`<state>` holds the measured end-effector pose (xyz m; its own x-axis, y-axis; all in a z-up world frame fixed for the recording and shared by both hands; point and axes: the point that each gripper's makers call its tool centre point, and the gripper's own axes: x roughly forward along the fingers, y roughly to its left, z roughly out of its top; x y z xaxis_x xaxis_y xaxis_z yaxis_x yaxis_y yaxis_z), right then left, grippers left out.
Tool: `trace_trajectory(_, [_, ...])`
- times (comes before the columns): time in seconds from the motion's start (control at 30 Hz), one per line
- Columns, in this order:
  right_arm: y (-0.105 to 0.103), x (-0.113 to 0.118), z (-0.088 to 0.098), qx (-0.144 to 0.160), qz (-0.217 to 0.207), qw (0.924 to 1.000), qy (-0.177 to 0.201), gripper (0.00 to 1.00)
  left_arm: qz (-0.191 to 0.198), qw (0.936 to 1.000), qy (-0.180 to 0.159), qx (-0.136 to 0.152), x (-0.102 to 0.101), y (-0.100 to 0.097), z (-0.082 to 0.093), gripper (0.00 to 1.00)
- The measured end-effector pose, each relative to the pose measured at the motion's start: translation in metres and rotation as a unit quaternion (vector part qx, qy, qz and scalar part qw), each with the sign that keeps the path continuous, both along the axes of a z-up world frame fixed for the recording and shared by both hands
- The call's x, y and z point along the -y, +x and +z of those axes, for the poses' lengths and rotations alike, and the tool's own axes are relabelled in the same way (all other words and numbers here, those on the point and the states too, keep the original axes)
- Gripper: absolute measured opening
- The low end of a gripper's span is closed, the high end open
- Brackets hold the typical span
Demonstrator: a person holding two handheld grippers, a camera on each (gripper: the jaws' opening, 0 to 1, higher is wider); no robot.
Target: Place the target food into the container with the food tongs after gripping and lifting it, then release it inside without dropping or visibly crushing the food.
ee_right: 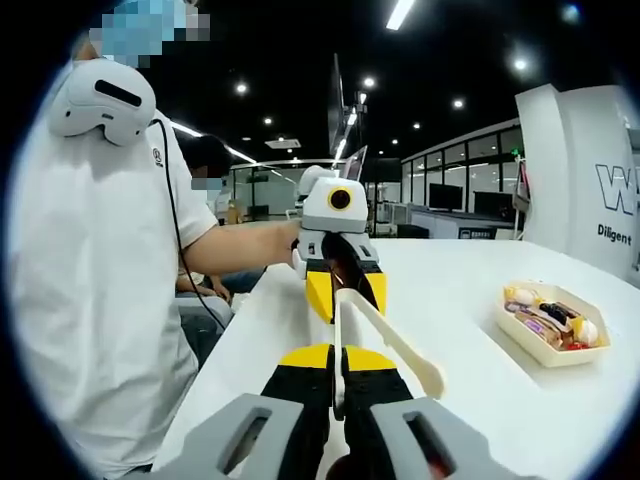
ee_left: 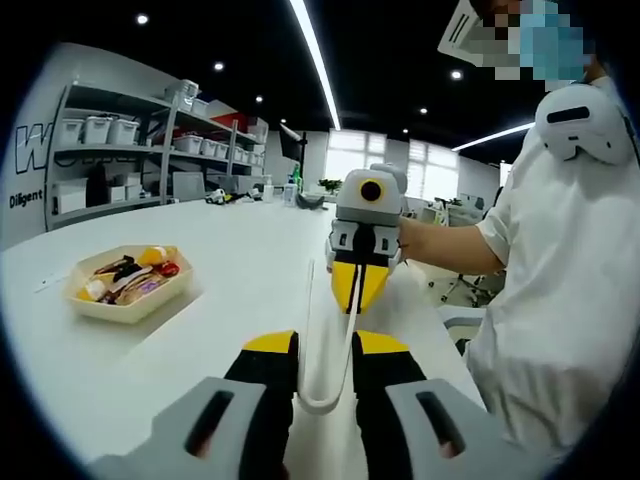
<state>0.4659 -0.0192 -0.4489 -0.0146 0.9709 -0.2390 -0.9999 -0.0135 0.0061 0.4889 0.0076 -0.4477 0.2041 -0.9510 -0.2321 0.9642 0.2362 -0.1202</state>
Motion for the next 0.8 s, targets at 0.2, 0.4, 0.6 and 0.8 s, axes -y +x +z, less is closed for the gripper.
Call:
trace_trajectory(0.2, [0.004,0.001,-0.003,-0.002,-0.003,1.0,-0.001,0.0,0.003,1.0,0.002,-0.002,0.0,0.004,-0.003,0.2])
trace_trajectory(0.4, [0.007,0.001,-0.005,-0.003,-0.004,1.0,-0.002,0.0,0.007,0.9999,0.003,-0.006,0.0,0.007,-0.005,0.21])
trace_trajectory(0.6, [0.009,0.001,-0.008,-0.006,-0.004,1.0,-0.004,0.0,0.011,0.9999,0.007,-0.009,0.0,0.011,-0.009,0.21])
trace_trajectory(0.8, [0.012,0.001,-0.012,-0.008,-0.007,0.9999,-0.007,0.0,0.014,0.9998,0.012,-0.01,0.0,0.014,-0.013,0.21])
